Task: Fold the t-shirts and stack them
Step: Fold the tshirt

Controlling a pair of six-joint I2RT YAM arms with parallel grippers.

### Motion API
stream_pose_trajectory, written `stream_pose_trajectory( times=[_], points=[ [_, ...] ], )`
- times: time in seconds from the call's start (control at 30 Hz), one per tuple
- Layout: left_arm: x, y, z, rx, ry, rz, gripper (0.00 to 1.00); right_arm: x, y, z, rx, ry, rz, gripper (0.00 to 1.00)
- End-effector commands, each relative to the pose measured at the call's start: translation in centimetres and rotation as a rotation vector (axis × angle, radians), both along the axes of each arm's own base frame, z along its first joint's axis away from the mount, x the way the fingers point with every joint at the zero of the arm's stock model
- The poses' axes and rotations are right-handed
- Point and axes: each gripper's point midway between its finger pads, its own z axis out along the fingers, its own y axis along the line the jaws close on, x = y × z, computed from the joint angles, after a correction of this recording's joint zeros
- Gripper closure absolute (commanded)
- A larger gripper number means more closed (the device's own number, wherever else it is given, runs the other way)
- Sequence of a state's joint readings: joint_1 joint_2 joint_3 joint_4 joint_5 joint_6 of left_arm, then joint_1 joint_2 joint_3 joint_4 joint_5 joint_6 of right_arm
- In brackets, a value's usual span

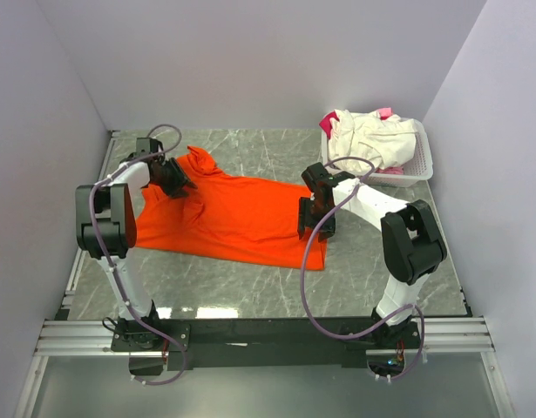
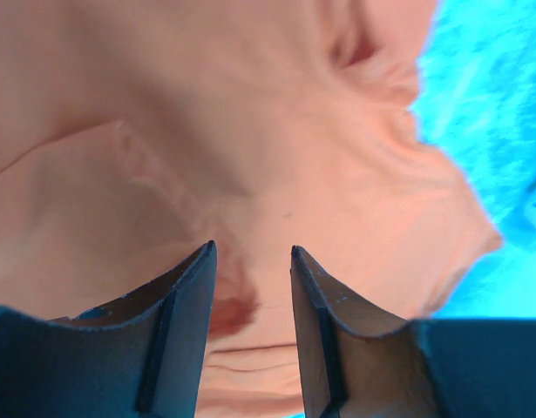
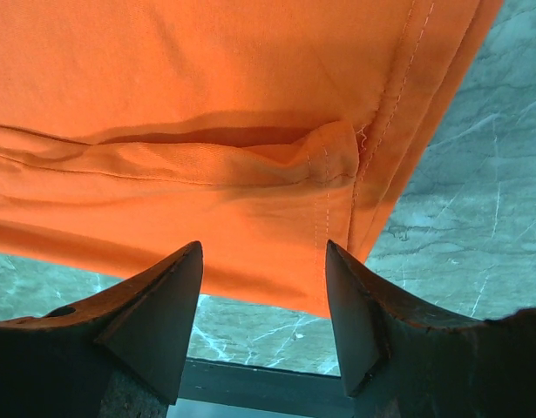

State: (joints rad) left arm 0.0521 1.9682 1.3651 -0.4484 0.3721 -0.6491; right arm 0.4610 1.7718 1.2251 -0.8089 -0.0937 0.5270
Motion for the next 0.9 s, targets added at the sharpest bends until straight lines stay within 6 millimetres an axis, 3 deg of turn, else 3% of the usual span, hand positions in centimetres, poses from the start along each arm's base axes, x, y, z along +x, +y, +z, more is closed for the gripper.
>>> stream_pose_trajectory(
  times=[0.0,0.17,0.3,0.43,0.53,0.7,0.87],
  points=[
    [3.3,-0.7,4.3,-0.067,-0.139,0.005,0.55,1.1,-0.1,1.1,-0.004,-0.035,-0.017,0.35],
    [3.8,1.1,6.8,-0.074,-0.199,0.045,0.55,1.2,-0.1,1.8,-0.002,-0.049,-0.027,0.35],
    [3.1,2.7,6.8,-0.029,-0.198,0.055,0.55,1.3,-0.3,2.9,-0.007,-0.072,-0.040,0.35],
    [1.2,4.1,5.3,0.017,-0.157,0.057,0.55,2.3,-0.2,5.2,-0.004,-0.127,-0.042,0.35],
    [-0.3,5.0,3.7,0.032,-0.123,0.064,0.55,3.0,0.5,5.8,0.025,-0.153,-0.027,0.35],
    [-2.4,6.4,1.6,0.076,-0.078,0.072,0.55,4.3,2.3,4.4,0.083,-0.148,-0.002,0.35],
    [-3.5,8.4,0.5,0.108,-0.061,0.100,0.55,4.9,3.5,1.6,0.126,-0.127,0.015,0.36]
  ],
)
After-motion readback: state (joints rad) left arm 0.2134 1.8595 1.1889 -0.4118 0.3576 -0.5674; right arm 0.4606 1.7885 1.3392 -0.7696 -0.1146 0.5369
